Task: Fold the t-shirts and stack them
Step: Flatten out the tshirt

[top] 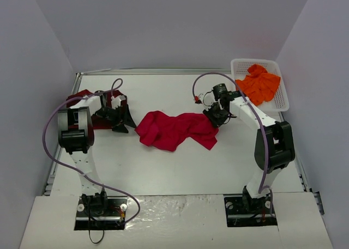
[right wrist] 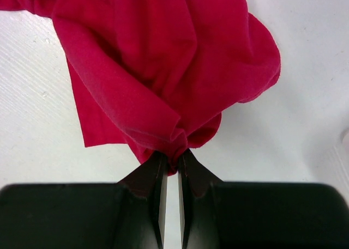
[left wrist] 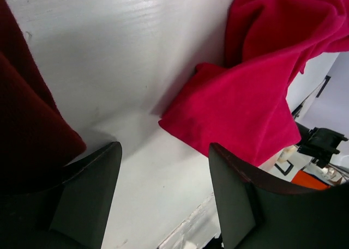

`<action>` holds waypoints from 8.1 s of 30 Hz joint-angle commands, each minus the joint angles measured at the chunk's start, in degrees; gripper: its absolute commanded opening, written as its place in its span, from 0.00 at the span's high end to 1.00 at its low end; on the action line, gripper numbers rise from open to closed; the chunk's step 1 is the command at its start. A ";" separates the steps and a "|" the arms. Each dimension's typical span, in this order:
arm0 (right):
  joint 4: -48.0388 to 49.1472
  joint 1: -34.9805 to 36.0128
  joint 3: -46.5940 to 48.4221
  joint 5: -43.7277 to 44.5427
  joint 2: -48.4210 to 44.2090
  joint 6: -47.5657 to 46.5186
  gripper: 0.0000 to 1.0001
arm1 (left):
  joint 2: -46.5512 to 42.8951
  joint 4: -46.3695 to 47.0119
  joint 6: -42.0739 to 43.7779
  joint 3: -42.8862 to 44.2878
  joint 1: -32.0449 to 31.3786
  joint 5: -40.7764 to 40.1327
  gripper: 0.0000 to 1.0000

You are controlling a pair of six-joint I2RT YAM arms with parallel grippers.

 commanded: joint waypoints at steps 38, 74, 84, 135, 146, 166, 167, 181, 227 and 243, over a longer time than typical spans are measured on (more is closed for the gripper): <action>0.69 0.39 0.37 -0.90 2.17 1.66 1.00 | -2.35 2.94 -5.13 1.24 -7.44 -17.67 0.49; 1.92 0.30 -0.51 -0.99 2.96 1.93 1.00 | 1.60 3.73 -3.81 4.58 -10.16 -16.52 0.77; 1.92 -0.14 -0.51 -0.28 2.61 2.01 1.00 | -2.43 0.83 2.33 7.12 -10.43 -22.40 0.98; -7.30 -9.45 17.56 -16.08 4.88 -0.27 0.62 | -30.74 -7.26 11.13 9.42 -10.07 -37.62 0.98; -10.47 -9.45 20.41 -21.82 16.75 -2.38 0.54 | -31.00 -6.03 10.96 7.04 -10.16 -38.23 0.98; -10.38 -9.36 21.72 -20.68 19.58 -3.88 1.00 | -32.06 -4.97 10.78 5.45 -9.81 -38.41 0.98; -10.38 -9.37 21.98 -20.33 18.00 -3.35 1.00 | -32.06 -5.15 10.78 5.81 -9.81 -38.24 0.98; -10.64 -9.98 29.91 -16.28 -4.65 1.49 1.00 | -37.85 -6.82 10.08 15.12 -5.77 -38.32 0.98; -16.09 -8.31 22.86 -27.44 21.50 -4.93 0.55 | -41.64 -4.80 10.34 3.17 -2.51 -33.05 0.98; -16.09 -4.36 23.39 -27.00 26.60 -5.10 0.56 | -42.43 -4.01 10.52 1.59 -2.43 -33.14 0.98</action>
